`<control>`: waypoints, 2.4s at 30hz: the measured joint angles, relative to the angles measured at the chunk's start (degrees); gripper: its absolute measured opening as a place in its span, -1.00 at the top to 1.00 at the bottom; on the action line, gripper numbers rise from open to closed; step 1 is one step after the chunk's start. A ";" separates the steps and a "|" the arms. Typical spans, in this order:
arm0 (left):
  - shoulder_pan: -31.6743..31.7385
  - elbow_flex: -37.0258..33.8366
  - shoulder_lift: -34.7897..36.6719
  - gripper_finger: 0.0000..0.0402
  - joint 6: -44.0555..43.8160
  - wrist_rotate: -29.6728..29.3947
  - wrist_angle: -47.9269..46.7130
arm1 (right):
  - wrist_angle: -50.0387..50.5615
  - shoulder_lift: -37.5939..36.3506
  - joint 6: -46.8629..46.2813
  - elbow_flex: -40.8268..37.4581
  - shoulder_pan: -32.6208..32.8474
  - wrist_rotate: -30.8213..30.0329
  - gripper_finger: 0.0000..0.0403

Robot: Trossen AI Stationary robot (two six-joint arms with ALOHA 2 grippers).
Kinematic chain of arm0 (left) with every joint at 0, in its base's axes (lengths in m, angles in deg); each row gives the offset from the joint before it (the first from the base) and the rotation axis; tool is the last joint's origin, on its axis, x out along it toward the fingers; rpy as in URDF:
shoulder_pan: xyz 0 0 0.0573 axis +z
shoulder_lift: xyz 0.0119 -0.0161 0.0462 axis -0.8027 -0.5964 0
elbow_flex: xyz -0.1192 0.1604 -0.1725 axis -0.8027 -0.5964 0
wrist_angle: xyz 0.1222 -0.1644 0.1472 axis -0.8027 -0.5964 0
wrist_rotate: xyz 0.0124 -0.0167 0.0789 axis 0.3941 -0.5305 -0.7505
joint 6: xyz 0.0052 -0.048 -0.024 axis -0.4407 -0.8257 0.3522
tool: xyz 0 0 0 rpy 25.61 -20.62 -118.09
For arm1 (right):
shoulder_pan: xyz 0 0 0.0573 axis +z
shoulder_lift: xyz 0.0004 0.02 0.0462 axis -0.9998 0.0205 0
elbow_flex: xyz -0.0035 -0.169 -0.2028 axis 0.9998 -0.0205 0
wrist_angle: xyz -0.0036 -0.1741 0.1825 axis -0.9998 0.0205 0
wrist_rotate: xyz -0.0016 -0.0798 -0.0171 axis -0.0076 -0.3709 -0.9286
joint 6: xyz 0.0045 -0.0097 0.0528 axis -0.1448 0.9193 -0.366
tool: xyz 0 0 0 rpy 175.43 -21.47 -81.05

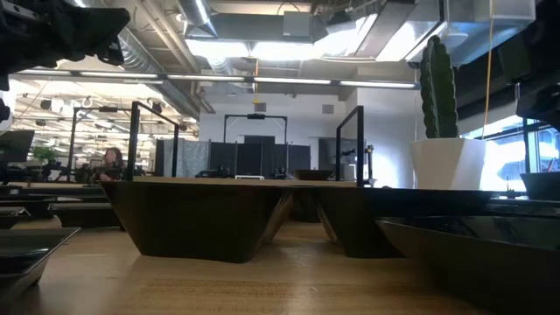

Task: Pick & Place Mini shaped plates
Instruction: Stack the leaf-shaped plate on top of the leaf-shaped plate on the shelf

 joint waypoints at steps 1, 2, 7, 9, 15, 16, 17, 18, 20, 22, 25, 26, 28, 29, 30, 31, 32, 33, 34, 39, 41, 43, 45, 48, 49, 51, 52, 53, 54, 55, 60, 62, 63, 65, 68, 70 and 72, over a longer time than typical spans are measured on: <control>-0.02 0.00 0.00 0.98 0.00 0.00 0.00 | -0.14 0.00 0.00 0.00 0.00 0.00 -0.23; -0.02 0.00 0.00 0.98 0.00 0.00 0.00 | -0.17 0.00 0.00 0.00 0.00 0.00 -0.23; -0.02 0.00 0.00 0.98 0.00 0.00 0.00 | -0.19 0.00 -1.45 0.00 0.00 0.61 -0.23; 0.00 0.00 0.00 0.98 0.00 0.00 0.00 | -0.50 0.00 -1.60 0.00 0.00 0.83 -0.23; -0.02 0.00 0.00 0.98 0.04 0.00 0.00 | -1.46 0.00 -2.41 0.00 0.00 1.58 -0.23; 0.00 0.00 0.00 0.98 0.04 0.00 0.00 | -1.39 0.00 -2.63 0.00 -0.02 1.53 -0.23; 0.00 0.00 0.00 0.98 0.06 0.00 0.00 | -1.41 0.00 -2.71 0.00 -0.02 1.53 -0.23; 0.00 0.00 0.00 0.98 0.07 0.00 -0.02 | -1.43 0.00 -2.78 0.00 0.00 1.52 -0.23; -0.02 0.00 0.00 0.98 0.04 0.00 -0.02 | -1.45 0.00 -3.11 0.00 0.00 1.53 -0.23; 0.00 0.00 0.00 0.98 0.04 0.00 -0.02 | -1.91 0.30 -3.21 0.00 -0.02 1.50 -0.23; 0.00 0.00 0.00 0.98 0.04 0.00 -0.05 | -2.11 1.55 -2.74 0.00 0.00 1.51 -0.23; -0.02 0.00 0.00 0.98 0.04 0.00 -0.25 | -2.05 2.18 -2.63 0.00 0.00 1.51 -0.23; 0.00 0.00 0.00 0.98 0.04 -0.02 -0.73 | -1.54 3.46 -2.46 0.00 -0.02 1.55 -0.23; -0.01 0.00 0.00 0.98 0.07 -0.01 -0.82 | -1.59 3.91 -2.02 0.00 -0.02 1.87 -0.23; 0.00 0.00 0.00 0.98 0.09 -0.02 -0.93 | -1.71 4.17 -1.55 0.00 -0.02 2.32 -0.23; 0.00 0.00 0.00 0.98 0.09 -0.02 -0.97 | -1.79 4.20 -1.30 0.00 0.00 2.50 -0.23; 0.00 0.00 0.00 0.98 0.10 -0.02 -0.94 | -1.81 4.20 -1.27 0.00 0.00 2.54 -0.23; 0.00 0.00 0.00 0.98 0.15 -0.02 -0.95 | -1.83 4.20 -1.25 0.00 0.00 2.61 -0.23; 0.00 0.00 0.00 0.98 0.15 -0.02 -0.94 | -1.85 4.20 -1.20 0.00 0.00 2.83 -0.23; 0.00 0.00 0.00 0.98 0.15 -0.02 -0.93 | -1.85 4.20 -1.04 0.00 -0.07 2.99 -0.23; -0.01 0.00 0.00 0.98 0.15 -0.02 -0.92 | -1.85 4.35 -1.05 0.00 -0.14 2.80 -0.23; -0.02 0.00 0.00 0.98 0.15 -0.02 -0.92 | -1.86 4.93 -1.03 0.00 -0.21 2.57 -0.21; 0.00 0.00 0.00 0.98 0.15 -0.02 -0.92 | -1.87 5.72 -1.03 0.00 -0.22 3.03 -0.17; 0.00 0.00 0.00 0.98 0.09 -0.02 -0.92 | -1.96 6.50 -1.05 0.09 -0.20 4.02 -0.06; 0.00 0.00 0.00 0.98 0.07 -0.02 -0.92 | -2.01 6.58 -1.03 0.13 -0.22 4.34 -0.01; -0.01 0.00 0.00 0.98 0.04 -0.02 -0.90 | -1.96 6.60 -0.87 0.13 -0.21 4.86 0.10; 0.00 0.00 0.00 0.98 0.04 -0.02 -0.90 | -1.79 6.59 -0.83 0.13 -0.20 5.01 0.16; -0.01 0.00 0.00 0.98 0.03 -0.02 -0.89 | -1.61 6.53 -0.81 0.13 -0.20 5.08 0.23; -0.02 0.00 0.00 0.98 0.02 -0.02 -0.87 | -1.32 6.49 -0.81 0.13 -0.20 5.16 0.30; -0.02 0.00 0.00 0.98 0.02 -0.02 -0.90 | -1.03 6.47 -0.83 0.13 -0.20 5.14 0.37; -0.02 0.00 0.00 0.98 0.04 -0.02 -0.87 | 0.66 6.33 -0.81 0.18 -0.46 5.51 0.77; -0.01 0.00 0.00 0.98 0.03 -0.02 -0.86 | 2.52 6.06 -0.87 0.52 -0.89 6.28 0.92; 0.00 0.00 0.00 0.98 0.02 -0.02 -0.86 | 3.50 5.85 -0.87 0.81 -1.10 6.34 0.95; -0.02 0.00 0.00 0.98 0.02 -0.02 -0.87 | 4.95 5.36 -0.87 1.25 -1.35 6.32 0.95; -0.01 0.00 0.00 0.98 0.02 -0.02 -0.87 | 6.38 3.85 -0.40 2.66 -1.34 6.02 0.96; 0.00 0.00 0.00 0.98 0.03 -0.02 -0.87 | 7.82 2.80 -0.05 4.30 -1.33 4.65 0.98; 0.00 0.00 0.00 0.98 0.06 -0.02 -0.87 | 9.67 1.89 0.27 5.99 -1.33 2.87 0.98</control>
